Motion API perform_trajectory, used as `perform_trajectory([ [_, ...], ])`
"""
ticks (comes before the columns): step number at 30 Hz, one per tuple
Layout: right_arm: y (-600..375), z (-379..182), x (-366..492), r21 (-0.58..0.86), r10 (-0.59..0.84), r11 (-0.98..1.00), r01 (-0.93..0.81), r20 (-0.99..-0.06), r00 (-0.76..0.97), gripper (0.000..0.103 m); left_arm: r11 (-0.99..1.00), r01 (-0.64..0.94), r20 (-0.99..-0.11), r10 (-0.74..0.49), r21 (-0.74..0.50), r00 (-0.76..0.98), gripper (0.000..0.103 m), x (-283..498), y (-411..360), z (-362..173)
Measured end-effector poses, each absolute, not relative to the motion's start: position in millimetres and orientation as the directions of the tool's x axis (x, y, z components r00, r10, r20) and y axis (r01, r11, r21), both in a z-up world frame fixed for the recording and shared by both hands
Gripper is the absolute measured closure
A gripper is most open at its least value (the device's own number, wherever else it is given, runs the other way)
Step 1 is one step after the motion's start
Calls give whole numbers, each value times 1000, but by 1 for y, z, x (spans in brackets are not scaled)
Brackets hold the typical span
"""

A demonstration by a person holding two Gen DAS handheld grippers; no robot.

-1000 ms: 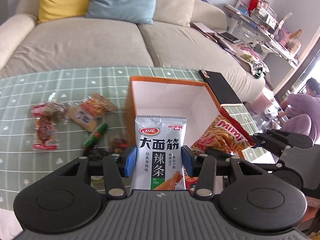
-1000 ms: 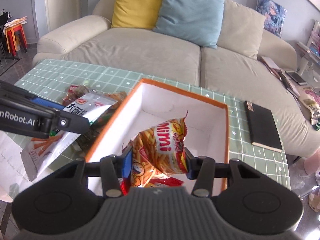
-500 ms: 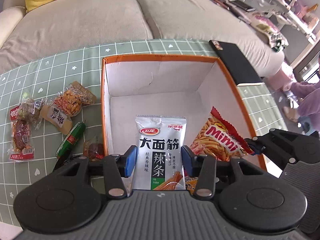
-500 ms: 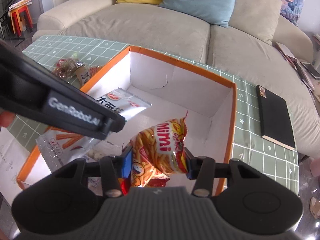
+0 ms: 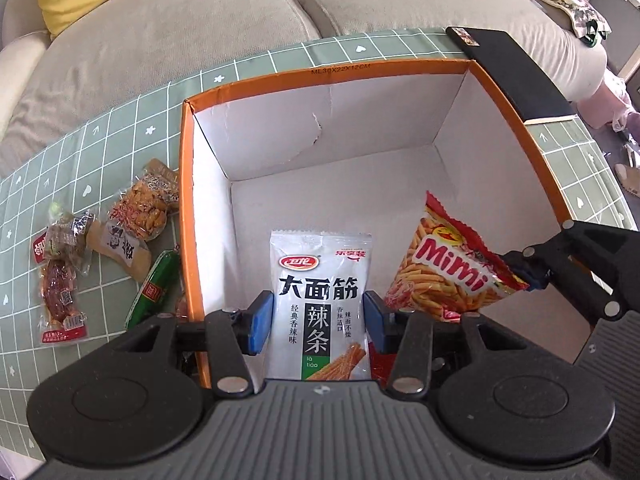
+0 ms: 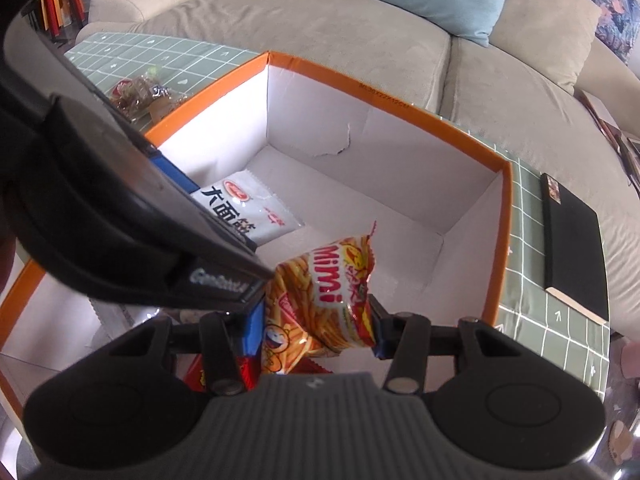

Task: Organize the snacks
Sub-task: 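Lower the spicy-strip packet into the box with the left tool while the right tool lowers the fries bag in, then open both tools and withdraw them from the box toward the remaining snacks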

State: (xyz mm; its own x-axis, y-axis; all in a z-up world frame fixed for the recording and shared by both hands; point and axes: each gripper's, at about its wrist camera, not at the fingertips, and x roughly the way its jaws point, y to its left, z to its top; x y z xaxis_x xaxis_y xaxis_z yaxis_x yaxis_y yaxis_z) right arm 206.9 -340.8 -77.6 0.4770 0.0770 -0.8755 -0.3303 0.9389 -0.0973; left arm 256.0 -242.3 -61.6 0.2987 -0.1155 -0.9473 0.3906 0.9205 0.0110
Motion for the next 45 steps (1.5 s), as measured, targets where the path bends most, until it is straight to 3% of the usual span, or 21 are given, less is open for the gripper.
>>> perform_trajectory([
  [9, -335, -78, 207, -86, 102, 932, -353, -870, 483, 55, 911, 412, -942, -119, 22, 314, 42, 255, -244, -59],
  [15, -335, -76, 204, -85, 108, 931, -356, -866, 489, 54, 912, 409, -930, -143, 8, 338, 30, 253, -237, -51],
  [23, -342, -76, 210, -31, 110, 957, -288, -880, 463, 54, 919, 391, -895, -214, -48, 392, 28, 253, -214, -13],
  [31, -324, -93, 222, -40, 79, 960, -277, -910, 407, 52, 936, 351, -883, -194, -36, 427, 28, 249, -187, -3],
  [34, -321, -94, 223, -69, 44, 962, -265, -916, 400, 46, 941, 335, -878, -200, -48, 434, 28, 246, -176, -1],
  [38, -317, -85, 218, -133, -14, 960, -247, -903, 430, 25, 942, 334, -863, -195, -32, 466, 28, 238, -163, 4],
  [40, -313, -79, 214, -159, -38, 958, -240, -895, 444, 24, 941, 338, -856, -193, -23, 480, 27, 233, -158, 6],
  [42, -310, -74, 211, -178, -56, 956, -234, -892, 448, 16, 940, 342, -850, -190, -12, 492, 28, 228, -152, 8],
  [45, -304, -65, 204, -206, -79, 952, -228, -881, 466, 15, 939, 345, -841, -185, 2, 508, 28, 221, -142, 10],
])
